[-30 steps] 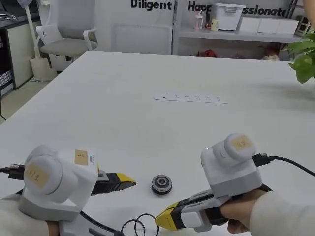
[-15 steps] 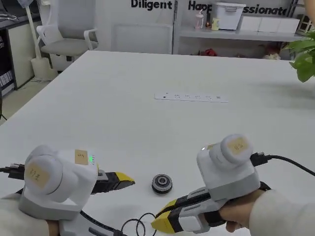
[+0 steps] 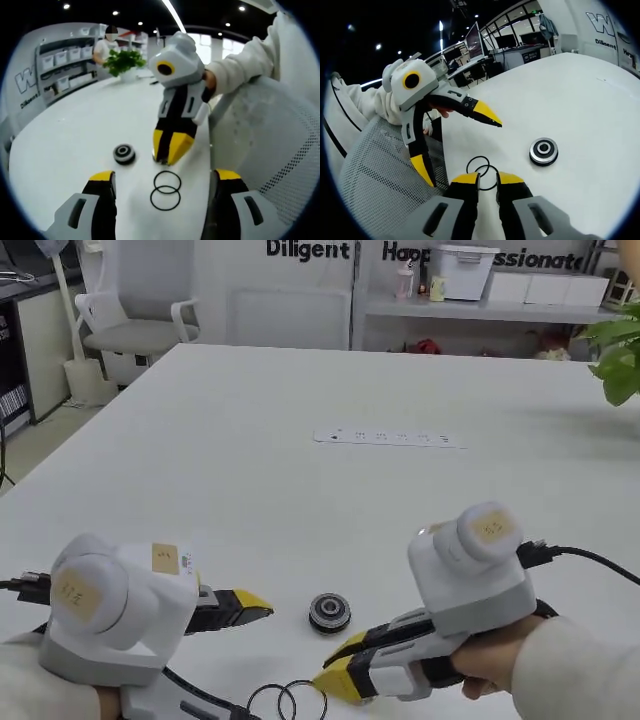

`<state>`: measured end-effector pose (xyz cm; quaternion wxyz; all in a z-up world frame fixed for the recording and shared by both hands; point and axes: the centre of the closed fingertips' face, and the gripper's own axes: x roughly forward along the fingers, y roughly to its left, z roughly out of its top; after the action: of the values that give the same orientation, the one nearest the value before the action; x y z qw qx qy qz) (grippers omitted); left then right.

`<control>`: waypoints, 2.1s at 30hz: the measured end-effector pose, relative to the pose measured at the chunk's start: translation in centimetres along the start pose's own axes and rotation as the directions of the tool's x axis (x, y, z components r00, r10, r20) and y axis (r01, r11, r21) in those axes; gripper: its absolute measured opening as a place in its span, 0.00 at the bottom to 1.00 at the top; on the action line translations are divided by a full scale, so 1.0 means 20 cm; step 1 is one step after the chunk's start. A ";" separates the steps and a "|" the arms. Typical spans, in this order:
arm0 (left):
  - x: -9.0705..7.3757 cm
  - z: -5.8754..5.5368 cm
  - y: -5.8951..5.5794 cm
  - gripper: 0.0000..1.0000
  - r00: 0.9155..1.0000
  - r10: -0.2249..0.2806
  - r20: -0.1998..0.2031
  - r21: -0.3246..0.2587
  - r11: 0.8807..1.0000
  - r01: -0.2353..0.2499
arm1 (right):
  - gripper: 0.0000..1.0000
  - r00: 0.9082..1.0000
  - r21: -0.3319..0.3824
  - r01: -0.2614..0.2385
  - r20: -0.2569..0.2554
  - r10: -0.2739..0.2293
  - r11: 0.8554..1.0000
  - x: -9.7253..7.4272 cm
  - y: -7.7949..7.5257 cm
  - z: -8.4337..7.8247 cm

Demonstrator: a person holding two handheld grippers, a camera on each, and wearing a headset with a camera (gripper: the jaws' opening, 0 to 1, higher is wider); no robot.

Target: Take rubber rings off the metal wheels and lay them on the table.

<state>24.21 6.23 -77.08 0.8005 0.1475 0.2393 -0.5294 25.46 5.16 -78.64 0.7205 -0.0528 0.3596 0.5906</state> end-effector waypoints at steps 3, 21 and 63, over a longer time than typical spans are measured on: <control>0.00 0.00 0.00 0.81 1.000 0.002 0.000 -0.001 1.000 -0.002 | 0.11 1.000 0.001 0.008 0.008 -0.008 1.000 -0.01 -0.01 0.01; 0.00 0.00 0.02 0.81 1.000 0.014 -0.008 -0.006 1.000 -0.014 | 0.11 0.998 0.002 0.037 0.052 -0.037 0.999 -0.06 -0.05 0.07; -0.05 0.10 0.18 0.81 0.992 0.119 0.045 -0.033 0.992 -0.118 | 0.15 0.965 0.077 0.143 0.210 -0.156 0.987 -0.26 -0.26 0.23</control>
<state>27.69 7.42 -74.93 0.8381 0.1367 0.2195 -0.4804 32.01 1.76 -74.07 0.7989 0.0068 0.2925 0.5255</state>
